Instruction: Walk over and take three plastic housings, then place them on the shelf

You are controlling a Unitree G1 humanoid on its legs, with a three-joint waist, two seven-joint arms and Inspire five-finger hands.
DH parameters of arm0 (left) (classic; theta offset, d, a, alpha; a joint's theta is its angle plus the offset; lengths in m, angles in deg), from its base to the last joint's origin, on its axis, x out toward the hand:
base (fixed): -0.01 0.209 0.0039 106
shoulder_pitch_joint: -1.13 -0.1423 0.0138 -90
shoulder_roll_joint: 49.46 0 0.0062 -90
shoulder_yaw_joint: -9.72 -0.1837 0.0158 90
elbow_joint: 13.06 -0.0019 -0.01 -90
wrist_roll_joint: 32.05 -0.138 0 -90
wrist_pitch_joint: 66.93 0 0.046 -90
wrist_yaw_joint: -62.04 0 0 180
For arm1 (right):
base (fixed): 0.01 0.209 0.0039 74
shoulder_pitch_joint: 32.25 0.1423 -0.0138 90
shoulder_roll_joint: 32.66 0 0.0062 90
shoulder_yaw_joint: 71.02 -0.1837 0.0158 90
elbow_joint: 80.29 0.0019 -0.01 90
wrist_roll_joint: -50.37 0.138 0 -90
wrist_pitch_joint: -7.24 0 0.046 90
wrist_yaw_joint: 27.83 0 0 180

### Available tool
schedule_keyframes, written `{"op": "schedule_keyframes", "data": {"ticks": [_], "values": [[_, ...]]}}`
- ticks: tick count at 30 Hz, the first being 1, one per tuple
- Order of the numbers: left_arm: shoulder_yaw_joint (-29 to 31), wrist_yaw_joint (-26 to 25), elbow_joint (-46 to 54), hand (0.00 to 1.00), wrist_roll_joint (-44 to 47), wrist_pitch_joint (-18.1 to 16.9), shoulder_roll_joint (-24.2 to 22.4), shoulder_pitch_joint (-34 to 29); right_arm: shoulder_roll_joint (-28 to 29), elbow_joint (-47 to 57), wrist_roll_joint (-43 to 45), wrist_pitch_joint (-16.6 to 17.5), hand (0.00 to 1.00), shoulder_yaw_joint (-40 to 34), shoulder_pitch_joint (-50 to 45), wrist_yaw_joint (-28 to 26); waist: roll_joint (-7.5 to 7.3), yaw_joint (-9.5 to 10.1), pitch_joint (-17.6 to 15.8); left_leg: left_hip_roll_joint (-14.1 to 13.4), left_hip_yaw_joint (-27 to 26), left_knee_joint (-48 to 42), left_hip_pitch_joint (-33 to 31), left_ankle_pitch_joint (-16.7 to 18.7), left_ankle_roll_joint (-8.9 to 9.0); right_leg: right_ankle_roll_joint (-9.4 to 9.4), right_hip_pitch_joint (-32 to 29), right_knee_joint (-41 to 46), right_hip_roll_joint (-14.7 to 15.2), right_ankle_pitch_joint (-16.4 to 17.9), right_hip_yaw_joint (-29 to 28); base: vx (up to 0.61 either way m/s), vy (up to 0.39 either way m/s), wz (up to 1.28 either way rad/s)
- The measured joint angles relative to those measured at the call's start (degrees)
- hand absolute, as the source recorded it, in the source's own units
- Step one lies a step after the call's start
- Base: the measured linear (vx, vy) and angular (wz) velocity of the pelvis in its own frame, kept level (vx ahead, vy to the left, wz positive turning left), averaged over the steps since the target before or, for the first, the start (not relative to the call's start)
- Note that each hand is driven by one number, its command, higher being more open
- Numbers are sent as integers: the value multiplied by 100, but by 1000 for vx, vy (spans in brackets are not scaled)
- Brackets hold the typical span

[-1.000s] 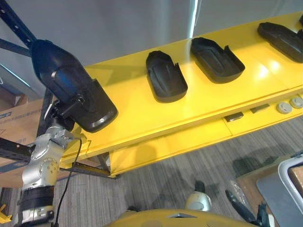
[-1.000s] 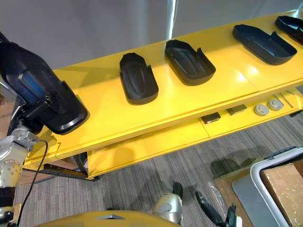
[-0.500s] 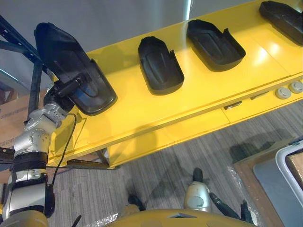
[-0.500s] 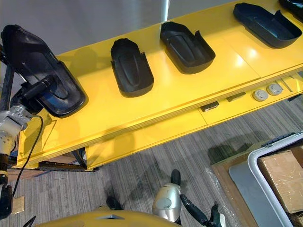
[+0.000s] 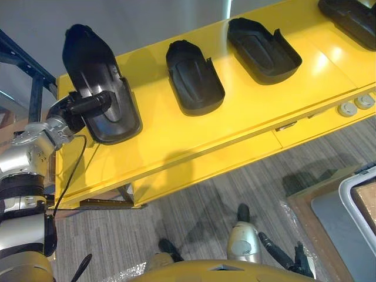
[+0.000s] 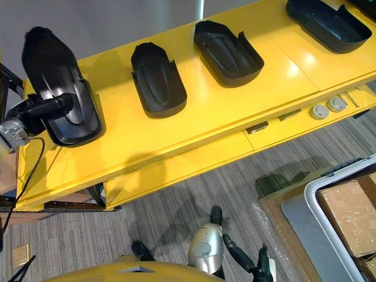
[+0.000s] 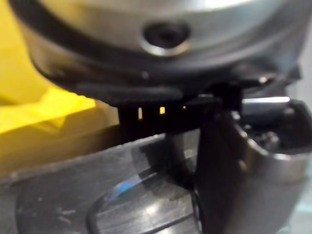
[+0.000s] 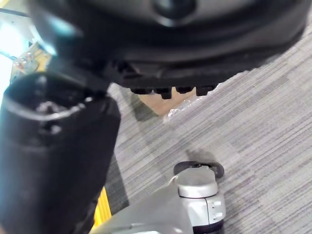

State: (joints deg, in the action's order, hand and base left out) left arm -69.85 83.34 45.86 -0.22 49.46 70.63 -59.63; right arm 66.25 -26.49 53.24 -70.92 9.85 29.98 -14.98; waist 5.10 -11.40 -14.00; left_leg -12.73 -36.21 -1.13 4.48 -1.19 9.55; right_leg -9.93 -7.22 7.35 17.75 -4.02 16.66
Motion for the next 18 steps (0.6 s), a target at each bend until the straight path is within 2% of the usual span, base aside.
{"op": "schedule_keyframes", "data": {"ticks": [8, 18], "values": [[-126, 198, -121, 0, -126, 236, 5, 84, -3, -6, 83, -86, 100, 48, -1, 6, 29, -12, 18, 6, -1, 26, 0, 3, 5, -32, 48, -88, -6, -31, 31, 0, -1, 1], [-183, 229, -547, 0, -347, 228, 5, 293, -4, -15, 82, -80, 100, 132, 1, 76, 13, -78, 8, -4, -2, 5, -1, 6, 9, -35, 86, -159, -20, -67, 40, 0, 0, 0]]}}
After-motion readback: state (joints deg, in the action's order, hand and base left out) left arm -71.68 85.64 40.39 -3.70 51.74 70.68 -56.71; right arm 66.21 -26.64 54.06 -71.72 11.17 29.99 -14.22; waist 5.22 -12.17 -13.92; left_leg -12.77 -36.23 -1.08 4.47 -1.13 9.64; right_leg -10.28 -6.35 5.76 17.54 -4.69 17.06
